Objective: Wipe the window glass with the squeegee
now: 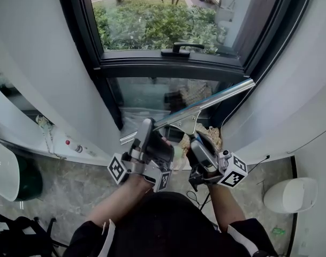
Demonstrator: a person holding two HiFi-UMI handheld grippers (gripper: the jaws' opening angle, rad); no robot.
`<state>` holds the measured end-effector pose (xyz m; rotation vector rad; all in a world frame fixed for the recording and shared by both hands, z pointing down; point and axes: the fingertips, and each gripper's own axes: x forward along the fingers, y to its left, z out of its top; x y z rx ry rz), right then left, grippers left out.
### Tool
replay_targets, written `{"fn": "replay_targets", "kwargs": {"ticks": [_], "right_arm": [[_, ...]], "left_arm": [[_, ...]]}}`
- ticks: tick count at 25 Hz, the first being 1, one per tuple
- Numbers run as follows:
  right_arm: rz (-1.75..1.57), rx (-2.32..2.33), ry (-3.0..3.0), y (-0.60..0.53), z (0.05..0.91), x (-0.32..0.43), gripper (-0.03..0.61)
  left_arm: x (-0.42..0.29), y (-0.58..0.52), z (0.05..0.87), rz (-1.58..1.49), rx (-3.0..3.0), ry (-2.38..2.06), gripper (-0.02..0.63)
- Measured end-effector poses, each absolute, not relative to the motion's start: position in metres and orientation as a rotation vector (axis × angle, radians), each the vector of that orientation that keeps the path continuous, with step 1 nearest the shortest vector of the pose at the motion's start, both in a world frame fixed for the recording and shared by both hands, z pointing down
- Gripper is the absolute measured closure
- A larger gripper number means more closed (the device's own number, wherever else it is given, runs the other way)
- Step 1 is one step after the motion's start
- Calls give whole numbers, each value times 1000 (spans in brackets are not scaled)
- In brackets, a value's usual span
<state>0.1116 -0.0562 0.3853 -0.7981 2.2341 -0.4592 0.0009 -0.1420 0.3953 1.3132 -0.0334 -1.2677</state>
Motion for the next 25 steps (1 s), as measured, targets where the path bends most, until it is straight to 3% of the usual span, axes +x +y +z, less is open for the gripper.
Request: {"fn": "replay_targets", "kwargs": {"ticks": [6,12,25], "right_arm": [[-475,-810,2146,-61,380,114,448],[-488,-792,2009,-78,363,128,448],[-386,-817,2004,-112,328,94,446]], "left_arm": [[4,-149,379,-1217,1417,-8,583],[0,-153,369,-1150,1603,-92,482],[-37,-162,379,-749,2387,-426,485]]}}
